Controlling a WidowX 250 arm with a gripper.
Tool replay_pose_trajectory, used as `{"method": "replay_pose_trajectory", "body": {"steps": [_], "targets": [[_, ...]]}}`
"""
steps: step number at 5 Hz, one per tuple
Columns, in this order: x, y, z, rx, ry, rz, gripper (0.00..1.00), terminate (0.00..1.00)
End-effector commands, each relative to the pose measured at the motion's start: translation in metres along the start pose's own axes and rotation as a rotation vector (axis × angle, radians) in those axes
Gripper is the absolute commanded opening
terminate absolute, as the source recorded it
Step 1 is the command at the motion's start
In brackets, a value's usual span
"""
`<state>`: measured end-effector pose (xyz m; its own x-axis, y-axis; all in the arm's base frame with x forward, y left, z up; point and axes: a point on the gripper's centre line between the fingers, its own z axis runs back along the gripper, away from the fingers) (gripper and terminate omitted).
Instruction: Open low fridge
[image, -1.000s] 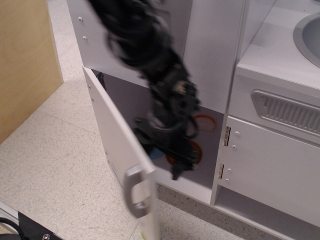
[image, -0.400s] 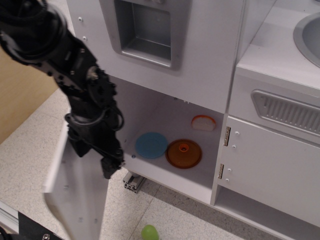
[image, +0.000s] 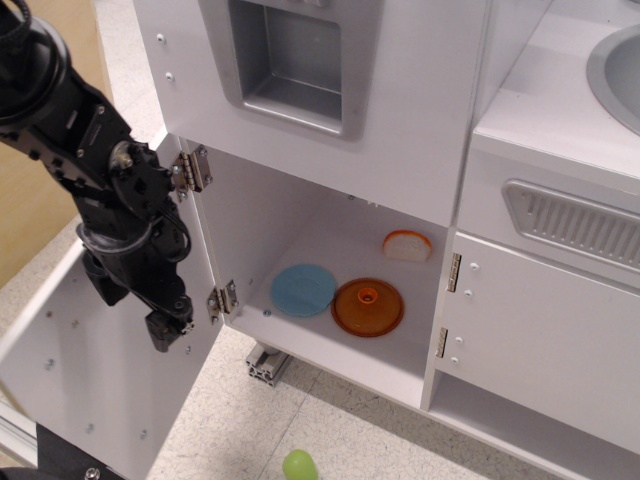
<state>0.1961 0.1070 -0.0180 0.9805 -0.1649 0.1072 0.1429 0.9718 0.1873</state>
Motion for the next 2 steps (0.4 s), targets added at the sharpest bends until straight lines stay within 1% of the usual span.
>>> {"method": "replay_pose_trajectory", "body": {"steps": [1, 2], "targets": [[0.0064, 0.0064, 0.0102, 0.023, -0.026, 0.005, 1.0, 0.0], [0.0064, 0.0064, 0.0102, 0.023, -0.026, 0.005, 1.0, 1.0]]}}
